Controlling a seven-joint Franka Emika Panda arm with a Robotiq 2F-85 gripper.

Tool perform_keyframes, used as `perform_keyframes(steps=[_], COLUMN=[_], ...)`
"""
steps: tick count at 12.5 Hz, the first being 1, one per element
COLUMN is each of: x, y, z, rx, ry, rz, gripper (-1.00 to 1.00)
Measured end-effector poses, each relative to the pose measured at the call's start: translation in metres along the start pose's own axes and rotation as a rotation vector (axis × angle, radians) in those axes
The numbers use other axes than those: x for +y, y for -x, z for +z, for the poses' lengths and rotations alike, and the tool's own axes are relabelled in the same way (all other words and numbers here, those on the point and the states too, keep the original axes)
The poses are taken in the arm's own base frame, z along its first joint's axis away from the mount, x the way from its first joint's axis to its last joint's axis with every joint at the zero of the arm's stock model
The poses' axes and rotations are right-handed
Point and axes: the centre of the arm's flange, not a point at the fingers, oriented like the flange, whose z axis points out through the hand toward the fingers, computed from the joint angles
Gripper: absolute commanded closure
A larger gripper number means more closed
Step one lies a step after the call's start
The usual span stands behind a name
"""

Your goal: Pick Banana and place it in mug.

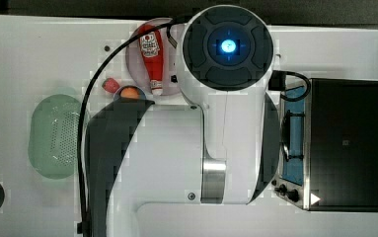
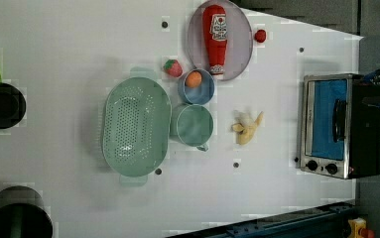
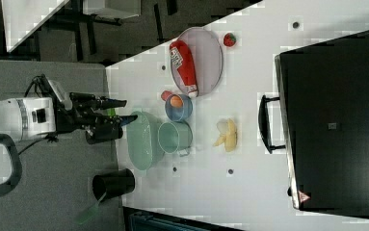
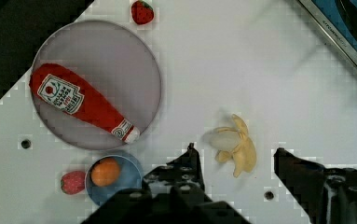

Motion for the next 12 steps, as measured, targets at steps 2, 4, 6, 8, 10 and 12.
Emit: perform_keyframes(steps=[2,4,6,8,10,12], x=[0.048,0.085,0.092,0.089,0.076,0.068], y=[0.038,0.061,0.059,0.053,0.051,0.047], z=[0.003,-0.023,-0.052,-0.045,-0.003,0.059], rx=[-0.100,-0.110,-0.048,-0.012,-0.019,-0.058], ry=[0.083,0.078,0.025,-0.016,0.005,-0.009], rz=[-0.021,-0.005,0.006,0.008,-0.011,-0.041], gripper=[-0.76,-1.00,-1.00,-1.00,-1.00,-1.00])
